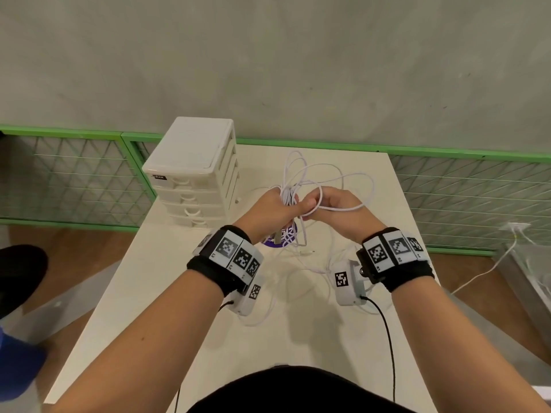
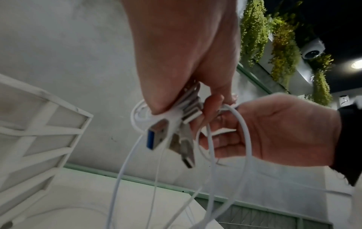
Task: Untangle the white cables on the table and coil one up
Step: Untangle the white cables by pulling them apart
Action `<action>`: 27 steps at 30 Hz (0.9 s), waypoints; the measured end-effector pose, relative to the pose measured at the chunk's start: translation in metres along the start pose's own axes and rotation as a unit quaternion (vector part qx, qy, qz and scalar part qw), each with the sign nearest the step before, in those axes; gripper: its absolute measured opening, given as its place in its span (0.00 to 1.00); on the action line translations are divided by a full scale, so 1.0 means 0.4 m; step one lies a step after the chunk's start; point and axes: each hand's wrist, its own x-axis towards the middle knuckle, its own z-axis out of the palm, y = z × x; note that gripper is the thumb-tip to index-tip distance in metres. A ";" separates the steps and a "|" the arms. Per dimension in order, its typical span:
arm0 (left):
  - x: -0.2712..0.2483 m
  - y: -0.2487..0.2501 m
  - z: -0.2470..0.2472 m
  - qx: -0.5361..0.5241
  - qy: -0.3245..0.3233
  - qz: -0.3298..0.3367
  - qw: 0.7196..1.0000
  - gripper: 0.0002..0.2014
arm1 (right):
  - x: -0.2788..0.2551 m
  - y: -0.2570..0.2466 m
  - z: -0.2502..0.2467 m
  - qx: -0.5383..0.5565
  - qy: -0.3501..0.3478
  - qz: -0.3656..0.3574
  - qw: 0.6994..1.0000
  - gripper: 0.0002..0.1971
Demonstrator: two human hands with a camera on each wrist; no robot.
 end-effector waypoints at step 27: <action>0.003 0.004 -0.010 -0.109 0.072 -0.008 0.991 0.12 | 0.003 -0.012 -0.015 -0.105 -0.072 0.104 0.986 0.22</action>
